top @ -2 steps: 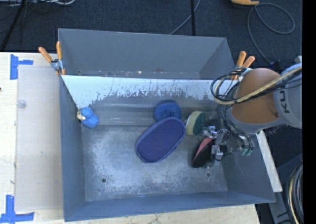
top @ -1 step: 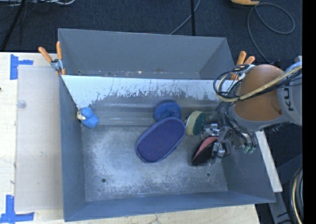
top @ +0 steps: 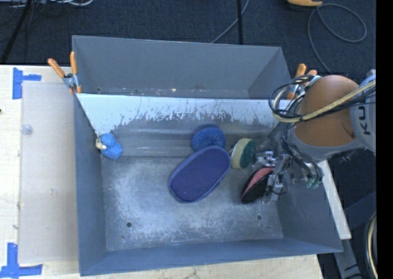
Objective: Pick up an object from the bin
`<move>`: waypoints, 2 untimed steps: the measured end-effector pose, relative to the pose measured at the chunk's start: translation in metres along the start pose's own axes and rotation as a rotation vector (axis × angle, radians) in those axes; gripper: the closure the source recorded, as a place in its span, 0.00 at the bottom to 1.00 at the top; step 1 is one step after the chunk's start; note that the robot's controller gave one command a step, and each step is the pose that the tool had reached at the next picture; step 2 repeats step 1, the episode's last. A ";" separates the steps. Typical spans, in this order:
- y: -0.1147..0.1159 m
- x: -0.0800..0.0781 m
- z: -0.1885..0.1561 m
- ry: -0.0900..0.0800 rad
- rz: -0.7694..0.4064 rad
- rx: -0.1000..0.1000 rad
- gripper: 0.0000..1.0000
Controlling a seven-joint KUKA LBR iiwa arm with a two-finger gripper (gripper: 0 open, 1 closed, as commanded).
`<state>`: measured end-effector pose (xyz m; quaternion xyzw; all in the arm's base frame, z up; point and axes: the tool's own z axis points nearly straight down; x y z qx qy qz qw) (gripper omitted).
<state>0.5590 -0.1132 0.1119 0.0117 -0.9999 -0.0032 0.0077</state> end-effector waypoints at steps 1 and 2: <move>0.000 0.000 -0.018 -0.001 0.000 0.000 1.00; 0.000 0.000 -0.018 -0.001 0.000 0.000 1.00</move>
Offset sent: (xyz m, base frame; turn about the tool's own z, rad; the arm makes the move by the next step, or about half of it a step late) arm 0.0000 0.0001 0.0479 0.0000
